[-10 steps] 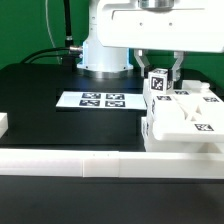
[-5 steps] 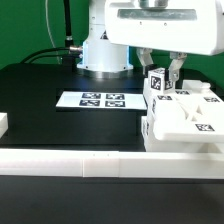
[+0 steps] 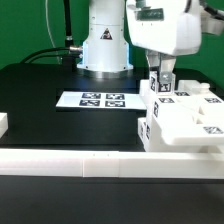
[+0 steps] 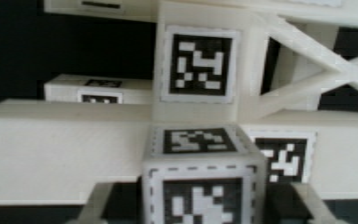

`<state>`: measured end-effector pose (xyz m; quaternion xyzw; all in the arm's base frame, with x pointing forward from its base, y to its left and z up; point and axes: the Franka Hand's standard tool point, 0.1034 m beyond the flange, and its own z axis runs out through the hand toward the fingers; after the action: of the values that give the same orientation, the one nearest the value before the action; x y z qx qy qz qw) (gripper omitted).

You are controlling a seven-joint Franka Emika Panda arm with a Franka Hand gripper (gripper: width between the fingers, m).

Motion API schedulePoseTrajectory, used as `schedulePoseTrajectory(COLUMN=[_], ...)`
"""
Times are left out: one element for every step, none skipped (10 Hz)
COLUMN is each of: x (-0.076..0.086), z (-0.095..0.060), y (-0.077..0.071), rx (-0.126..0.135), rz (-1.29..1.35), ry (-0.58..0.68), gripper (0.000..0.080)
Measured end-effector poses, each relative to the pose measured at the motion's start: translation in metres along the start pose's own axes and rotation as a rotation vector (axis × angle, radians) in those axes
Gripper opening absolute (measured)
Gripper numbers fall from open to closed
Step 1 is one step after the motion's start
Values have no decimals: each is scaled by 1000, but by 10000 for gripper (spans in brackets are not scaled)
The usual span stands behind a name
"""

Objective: Assemble chair

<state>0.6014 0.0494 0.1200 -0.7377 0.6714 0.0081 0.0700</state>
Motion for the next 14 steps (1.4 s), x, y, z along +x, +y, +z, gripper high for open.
schedulePoseTrajectory(x=[0,0,0,-1,-1,-1,-1,-2,-2,-3,-4,-5,-5,-5], z=[1,1,1,1,1,1,2,0,-1,-1,-1,-1,-1,0], y=[0,0,1,1,1,1,1,2,-2,-4,-4,-4,-4,-4], rx=[-1,-3,-11,-11,-11,-12,-12,-46,-60,-61,-64,-67,-67,-68], rz=[-34,-69,-99,-217,-291,-362,-453,-600,-714,-775,-892,-978,-1048,-1130], ry=[-1,-1,-4,-4,-5,-6,-6,-1,5,6,5,7,6,3], gripper=[287,499,499,630,630,644,644,649,649,649,649,649,649,649])
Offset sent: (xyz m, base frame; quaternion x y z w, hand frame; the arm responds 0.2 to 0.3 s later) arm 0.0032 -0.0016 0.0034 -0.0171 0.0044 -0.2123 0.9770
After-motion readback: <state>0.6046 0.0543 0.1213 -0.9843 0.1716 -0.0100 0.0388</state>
